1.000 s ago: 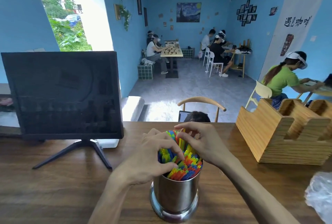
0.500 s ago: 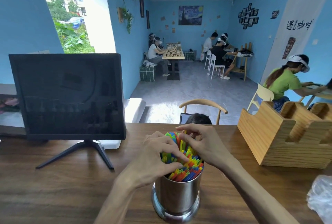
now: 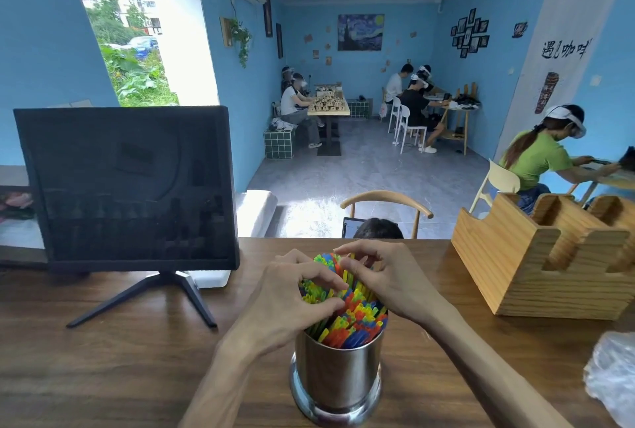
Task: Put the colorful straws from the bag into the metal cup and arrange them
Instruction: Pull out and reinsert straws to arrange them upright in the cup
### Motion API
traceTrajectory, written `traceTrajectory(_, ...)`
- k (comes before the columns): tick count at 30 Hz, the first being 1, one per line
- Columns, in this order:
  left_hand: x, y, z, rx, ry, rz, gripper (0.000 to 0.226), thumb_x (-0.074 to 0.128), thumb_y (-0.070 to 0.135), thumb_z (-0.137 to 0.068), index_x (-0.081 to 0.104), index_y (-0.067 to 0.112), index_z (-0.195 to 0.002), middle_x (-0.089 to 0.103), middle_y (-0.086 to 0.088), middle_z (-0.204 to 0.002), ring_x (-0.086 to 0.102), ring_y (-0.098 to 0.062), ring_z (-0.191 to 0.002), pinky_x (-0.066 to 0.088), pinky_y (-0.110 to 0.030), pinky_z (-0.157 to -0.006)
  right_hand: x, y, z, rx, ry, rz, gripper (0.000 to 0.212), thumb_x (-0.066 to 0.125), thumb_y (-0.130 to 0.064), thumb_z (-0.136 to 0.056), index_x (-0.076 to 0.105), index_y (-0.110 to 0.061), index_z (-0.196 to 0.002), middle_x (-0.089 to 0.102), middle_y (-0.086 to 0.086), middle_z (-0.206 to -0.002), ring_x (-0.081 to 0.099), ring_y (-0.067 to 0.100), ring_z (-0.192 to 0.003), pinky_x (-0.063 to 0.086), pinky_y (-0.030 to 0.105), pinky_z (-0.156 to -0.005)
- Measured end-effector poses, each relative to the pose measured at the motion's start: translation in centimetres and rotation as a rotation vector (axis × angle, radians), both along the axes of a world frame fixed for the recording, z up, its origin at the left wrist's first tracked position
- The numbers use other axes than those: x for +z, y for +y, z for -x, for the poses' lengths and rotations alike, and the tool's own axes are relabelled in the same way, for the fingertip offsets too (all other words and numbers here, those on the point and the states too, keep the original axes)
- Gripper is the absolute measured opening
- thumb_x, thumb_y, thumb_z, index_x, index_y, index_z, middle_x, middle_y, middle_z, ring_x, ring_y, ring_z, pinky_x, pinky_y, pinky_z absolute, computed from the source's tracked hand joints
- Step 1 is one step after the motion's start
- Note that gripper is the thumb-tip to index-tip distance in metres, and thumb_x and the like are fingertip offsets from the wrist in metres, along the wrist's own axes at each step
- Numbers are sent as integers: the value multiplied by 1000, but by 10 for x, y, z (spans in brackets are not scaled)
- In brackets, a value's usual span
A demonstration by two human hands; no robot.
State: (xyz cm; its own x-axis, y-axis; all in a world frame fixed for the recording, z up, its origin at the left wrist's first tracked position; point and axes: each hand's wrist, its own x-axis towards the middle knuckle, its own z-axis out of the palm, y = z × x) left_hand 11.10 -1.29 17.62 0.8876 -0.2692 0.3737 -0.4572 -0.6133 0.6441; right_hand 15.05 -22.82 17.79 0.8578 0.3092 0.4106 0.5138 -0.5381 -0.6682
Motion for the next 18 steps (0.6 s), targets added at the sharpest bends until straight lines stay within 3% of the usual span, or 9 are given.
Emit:
traceTrajectory(4, 5, -2, 0, 27, -7, 46, 20, 84, 56, -71, 73, 60, -88, 55, 29, -103, 54, 1, -107, 55, -32, -88, 3, 0, 3, 25, 11, -11, 18, 68, -32, -97, 78, -30, -111, 71, -26, -97, 64, -2, -93, 49, 12, -75)
traceTrajectory(7, 16, -4, 0, -12, -159, 105, 17, 86, 45, -76, 78, 47, -91, 68, 25, -100, 57, -10, -111, 50, -37, -92, 6, 0, 6, 56, 12, -24, 20, 64, -36, -99, 78, -31, -113, 72, -21, -101, 64, 1, -97, 49, 16, -78)
traceTrajectory(10, 36, -4, 4, -23, -203, 345, 18, 85, 44, -76, 79, 44, -93, 73, 17, -94, 66, -7, -98, 50, -16, -82, 10, 1, 13, 116, 20, -101, 22, 54, -40, -103, 74, -38, -111, 67, -21, -111, 60, 3, -113, 47, 22, -94)
traceTrajectory(13, 54, -6, 3, -78, -217, 583, 25, 88, 33, -75, 81, 40, -98, 79, 11, -90, 73, -8, -83, 54, -15, -75, 15, 4, 22, 244, 115, -220, 30, 49, -39, -105, 76, -30, -116, 69, -19, -119, 61, 8, -122, 46, 27, -104)
traceTrajectory(15, 61, -10, -2, -86, -240, 697, 24, 85, 22, -78, 82, 32, -99, 80, 7, -92, 76, -11, -86, 57, -18, -77, 19, 6, 25, 322, 181, -265, 28, 56, -33, -103, 74, -22, -121, 75, -9, -117, 66, 12, -119, 49, 32, -103)
traceTrajectory(18, 68, -12, -8, -51, -289, 866, 22, 83, 18, -81, 82, 29, -100, 81, 1, -93, 76, -12, -84, 57, -20, -70, 23, 9, 25, 291, 146, -305, 22, 73, -23, -95, 76, -19, -116, 78, -8, -103, 71, 10, -106, 53, 27, -93)
